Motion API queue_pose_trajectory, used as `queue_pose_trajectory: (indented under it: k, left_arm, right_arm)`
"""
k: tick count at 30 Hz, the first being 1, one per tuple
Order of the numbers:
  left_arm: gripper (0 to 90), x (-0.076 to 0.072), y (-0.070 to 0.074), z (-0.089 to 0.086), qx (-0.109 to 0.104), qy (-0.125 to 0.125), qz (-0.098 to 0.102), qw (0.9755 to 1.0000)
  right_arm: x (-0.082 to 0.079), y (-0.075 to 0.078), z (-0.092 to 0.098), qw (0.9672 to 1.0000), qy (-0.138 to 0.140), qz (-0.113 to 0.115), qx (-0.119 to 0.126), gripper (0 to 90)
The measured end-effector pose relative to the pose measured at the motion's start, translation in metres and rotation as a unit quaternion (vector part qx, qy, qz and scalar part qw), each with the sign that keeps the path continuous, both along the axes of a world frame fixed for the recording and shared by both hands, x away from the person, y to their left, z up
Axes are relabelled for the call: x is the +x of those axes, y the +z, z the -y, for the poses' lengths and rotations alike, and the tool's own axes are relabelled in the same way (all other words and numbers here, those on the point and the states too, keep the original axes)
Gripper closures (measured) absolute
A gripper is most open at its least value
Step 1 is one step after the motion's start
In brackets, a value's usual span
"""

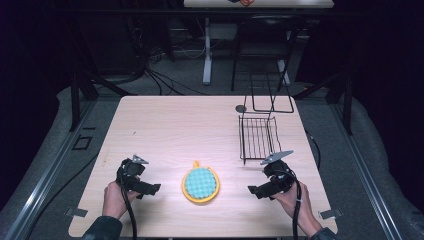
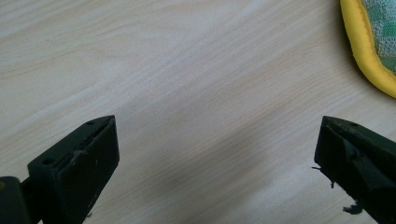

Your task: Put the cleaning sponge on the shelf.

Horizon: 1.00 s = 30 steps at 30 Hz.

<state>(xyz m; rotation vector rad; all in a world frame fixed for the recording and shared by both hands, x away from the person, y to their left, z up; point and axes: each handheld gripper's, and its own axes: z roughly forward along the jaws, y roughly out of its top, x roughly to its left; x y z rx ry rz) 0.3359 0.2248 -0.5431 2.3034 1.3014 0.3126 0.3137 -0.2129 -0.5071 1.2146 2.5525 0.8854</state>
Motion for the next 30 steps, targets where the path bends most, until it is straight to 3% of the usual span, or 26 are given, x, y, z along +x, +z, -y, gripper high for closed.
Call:
queue_pose_trajectory:
  k: [13, 30]
  left_arm:
    - [0.1, 0.0, 0.0, 0.0, -0.003, -0.003, -0.001, 1.0]
    - [0.1, 0.0, 0.0, -0.001, -0.002, -0.003, -0.001, 1.0]
  right_arm:
    - [0.015, 0.001, -0.048, 0.9989, 0.045, -0.004, 0.015, 2.5]
    - [0.033, -0.008, -0.087, 0.9968, 0.072, -0.022, 0.028, 0.0]
